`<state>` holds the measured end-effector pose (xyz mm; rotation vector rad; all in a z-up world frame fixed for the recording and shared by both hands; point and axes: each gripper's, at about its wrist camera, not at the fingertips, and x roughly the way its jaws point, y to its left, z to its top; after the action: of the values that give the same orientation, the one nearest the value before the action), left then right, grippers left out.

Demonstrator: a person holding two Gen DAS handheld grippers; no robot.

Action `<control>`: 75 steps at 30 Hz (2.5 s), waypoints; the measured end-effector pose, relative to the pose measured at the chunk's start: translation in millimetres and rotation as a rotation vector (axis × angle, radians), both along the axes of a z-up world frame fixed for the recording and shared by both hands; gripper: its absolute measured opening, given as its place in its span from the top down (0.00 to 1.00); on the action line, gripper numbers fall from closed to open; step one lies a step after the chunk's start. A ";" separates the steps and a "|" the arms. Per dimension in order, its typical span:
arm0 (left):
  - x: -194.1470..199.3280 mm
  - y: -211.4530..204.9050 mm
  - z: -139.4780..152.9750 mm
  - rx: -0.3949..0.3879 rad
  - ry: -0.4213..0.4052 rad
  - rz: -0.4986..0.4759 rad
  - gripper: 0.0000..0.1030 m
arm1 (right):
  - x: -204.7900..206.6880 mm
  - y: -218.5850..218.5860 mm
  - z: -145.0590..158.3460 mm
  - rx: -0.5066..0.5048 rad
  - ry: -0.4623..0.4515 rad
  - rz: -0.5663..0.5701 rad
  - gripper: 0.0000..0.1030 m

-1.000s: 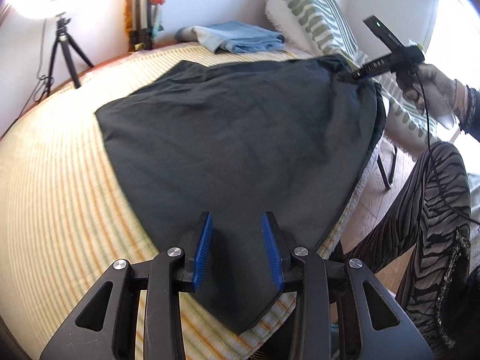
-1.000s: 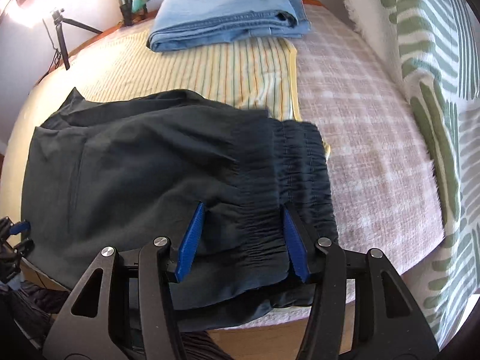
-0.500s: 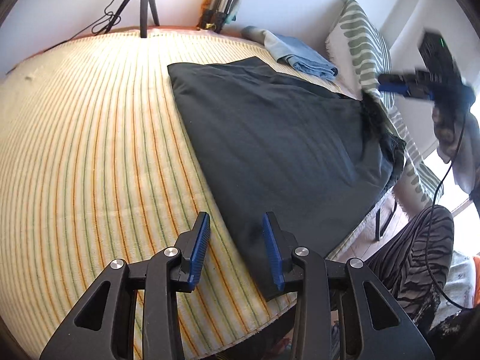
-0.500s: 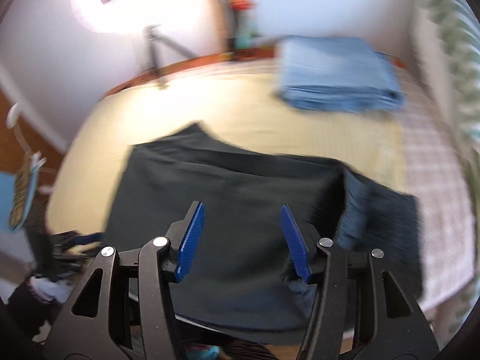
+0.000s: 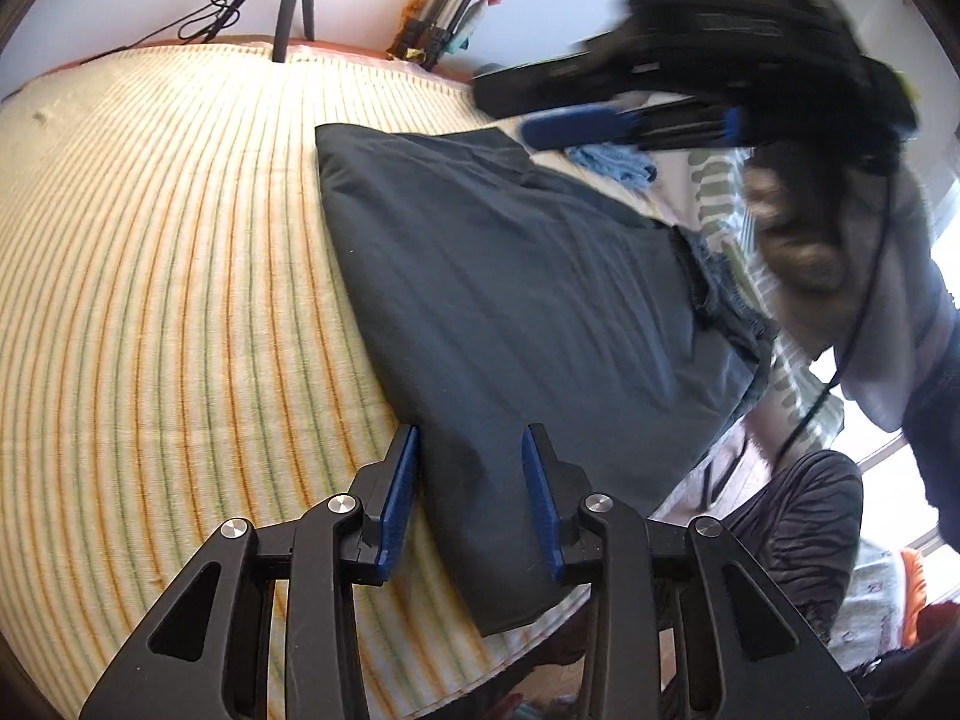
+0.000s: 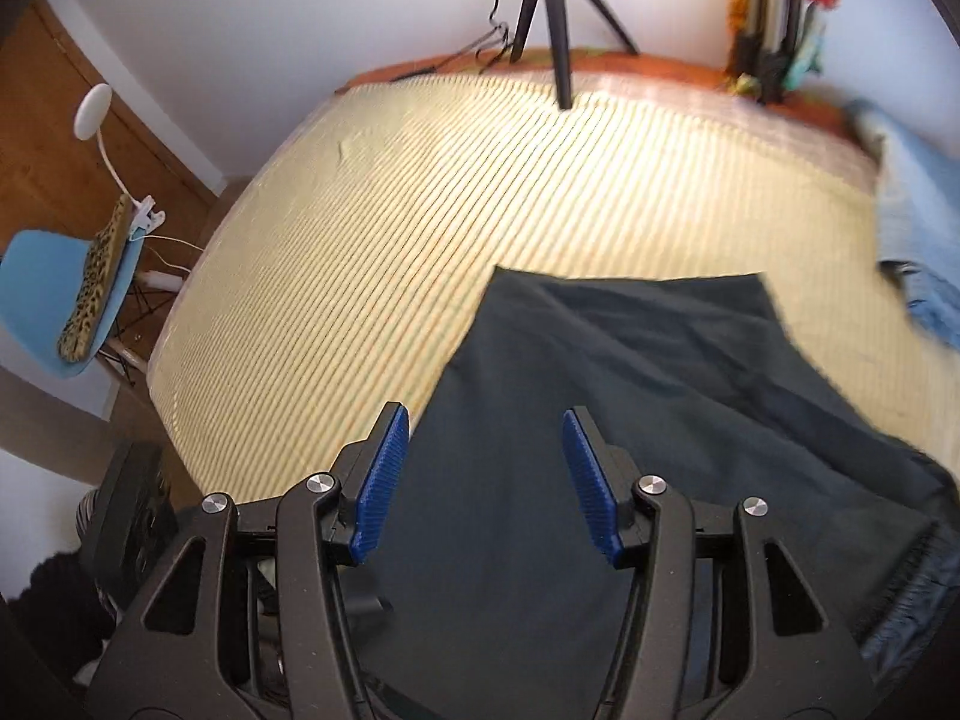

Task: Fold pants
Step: 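Move the open right tool over the dark trousers to their folded edge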

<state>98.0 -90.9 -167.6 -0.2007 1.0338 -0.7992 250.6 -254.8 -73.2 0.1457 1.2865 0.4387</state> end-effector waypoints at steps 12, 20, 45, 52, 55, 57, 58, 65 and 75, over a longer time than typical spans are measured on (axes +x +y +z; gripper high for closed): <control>-10.5 -6.2 6.7 0.001 -0.052 -0.031 0.69 | 16.9 7.8 -44.2 -0.087 0.089 -0.025 0.46; -9.9 -6.9 5.5 0.005 -0.041 -0.032 0.69 | -41.7 -118.9 -30.7 -0.114 0.096 -0.248 0.46; -5.7 -10.3 1.0 0.024 -0.036 -0.023 0.69 | -95.6 -243.6 46.2 -0.168 -0.002 -0.502 0.46; -5.7 -6.3 0.4 -0.008 -0.023 -0.019 0.69 | -30.5 -106.8 17.0 -0.056 0.013 -0.217 0.46; -6.9 -7.3 3.7 -0.024 -0.036 -0.021 0.69 | -9.8 -48.0 -1.6 -0.057 0.032 -0.111 0.46; -9.3 -10.7 6.5 -0.017 -0.062 -0.031 0.69 | 4.6 -10.6 -17.6 -0.061 0.070 -0.044 0.46; -10.4 -12.3 7.4 -0.012 -0.071 -0.035 0.69 | 7.1 0.2 -23.2 -0.063 0.086 -0.025 0.46; -13.9 -17.5 10.3 -0.015 -0.085 -0.052 0.69 | 32.8 70.4 -60.5 -0.152 0.196 0.081 0.46; -18.7 -15.4 12.1 -0.006 -0.093 -0.046 0.69 | 37.7 89.7 -85.7 -0.331 0.186 0.107 0.62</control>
<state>79.3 -106.3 -155.4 -0.1436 0.9510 -0.8462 288.3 -165.1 -158.9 -0.1655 1.5363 0.3021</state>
